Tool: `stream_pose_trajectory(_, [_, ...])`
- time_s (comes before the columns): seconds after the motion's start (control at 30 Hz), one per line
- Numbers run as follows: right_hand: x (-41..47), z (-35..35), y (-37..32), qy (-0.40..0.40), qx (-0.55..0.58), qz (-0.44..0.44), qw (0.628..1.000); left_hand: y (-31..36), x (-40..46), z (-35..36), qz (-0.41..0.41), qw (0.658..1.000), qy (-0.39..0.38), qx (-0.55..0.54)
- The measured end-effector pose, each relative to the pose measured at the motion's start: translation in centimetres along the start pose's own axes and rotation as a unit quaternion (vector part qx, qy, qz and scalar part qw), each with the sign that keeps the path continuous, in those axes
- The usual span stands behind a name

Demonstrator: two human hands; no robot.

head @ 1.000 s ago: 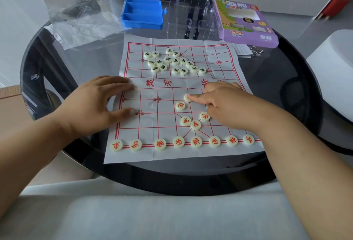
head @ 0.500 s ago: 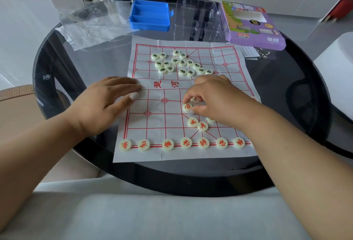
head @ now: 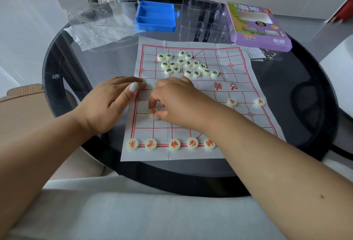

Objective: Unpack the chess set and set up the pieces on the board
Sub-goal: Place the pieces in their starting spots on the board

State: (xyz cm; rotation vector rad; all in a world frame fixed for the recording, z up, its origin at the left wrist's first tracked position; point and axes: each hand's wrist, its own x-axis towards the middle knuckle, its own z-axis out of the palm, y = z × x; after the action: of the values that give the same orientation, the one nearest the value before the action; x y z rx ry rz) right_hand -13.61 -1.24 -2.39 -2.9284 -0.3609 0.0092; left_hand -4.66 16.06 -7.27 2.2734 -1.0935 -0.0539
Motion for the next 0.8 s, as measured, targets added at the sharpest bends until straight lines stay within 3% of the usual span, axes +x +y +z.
stream_pose_trajectory(0.1, [-0.2, -0.4, 0.4, 0.004, 0.0, -0.001, 1.0, -0.3, 0.1, 0.1, -0.012, 1.0, -0.004, -0.011])
stream_pose_trajectory(0.27, [-3.0, -4.6, 4.9, 0.05, 0.092, 0.097, 0.99, -0.4, 0.0, 0.1, -0.025, 0.998, 0.003, -0.051])
stream_pose_trajectory(0.53, [-7.6, -4.1, 7.1, -0.12, 0.041, 0.165, 0.978, -0.1, 0.0, 0.0, -0.04, 0.998, 0.014, -0.047])
stream_pose_trajectory(0.8, [-8.1, -3.4, 7.4, -0.107, 0.056, 0.159, 0.98, -0.2, 0.1, 0.0, -0.047, 0.998, 0.019, -0.042])
